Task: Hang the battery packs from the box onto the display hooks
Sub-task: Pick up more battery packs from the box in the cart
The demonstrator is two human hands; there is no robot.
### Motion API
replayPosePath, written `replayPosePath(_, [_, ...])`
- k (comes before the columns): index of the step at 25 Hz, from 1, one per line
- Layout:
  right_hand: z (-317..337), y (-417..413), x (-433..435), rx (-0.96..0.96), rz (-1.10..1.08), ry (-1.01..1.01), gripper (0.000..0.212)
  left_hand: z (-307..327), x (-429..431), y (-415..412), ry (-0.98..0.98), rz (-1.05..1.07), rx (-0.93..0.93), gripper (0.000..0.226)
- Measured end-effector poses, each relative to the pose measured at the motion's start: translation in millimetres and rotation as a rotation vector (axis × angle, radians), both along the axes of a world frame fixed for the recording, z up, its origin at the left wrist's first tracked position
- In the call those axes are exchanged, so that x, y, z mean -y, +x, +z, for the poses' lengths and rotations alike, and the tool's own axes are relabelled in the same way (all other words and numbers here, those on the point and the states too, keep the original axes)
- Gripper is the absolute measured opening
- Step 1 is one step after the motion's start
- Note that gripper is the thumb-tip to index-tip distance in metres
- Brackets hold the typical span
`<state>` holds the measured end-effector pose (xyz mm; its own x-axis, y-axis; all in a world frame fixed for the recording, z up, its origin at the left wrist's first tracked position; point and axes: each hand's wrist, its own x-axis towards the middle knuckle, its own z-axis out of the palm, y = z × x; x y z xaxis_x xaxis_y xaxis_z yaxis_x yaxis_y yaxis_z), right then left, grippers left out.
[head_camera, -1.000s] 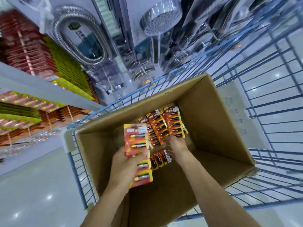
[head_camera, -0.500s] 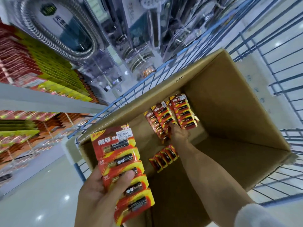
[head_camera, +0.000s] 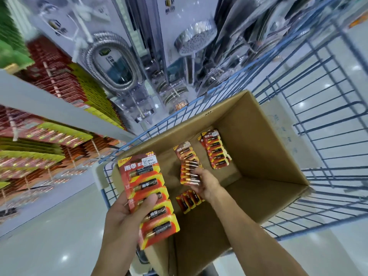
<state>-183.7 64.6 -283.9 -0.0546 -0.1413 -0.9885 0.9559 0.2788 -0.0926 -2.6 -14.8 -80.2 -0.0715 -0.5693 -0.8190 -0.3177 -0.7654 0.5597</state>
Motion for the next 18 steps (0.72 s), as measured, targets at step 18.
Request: replayPosePath(18, [350.0, 187.0, 28.6, -0.661, 0.451, -0.743, 0.038, 150.3, 35.0, 215.7, -0.353, 0.184, -0.548, 0.034])
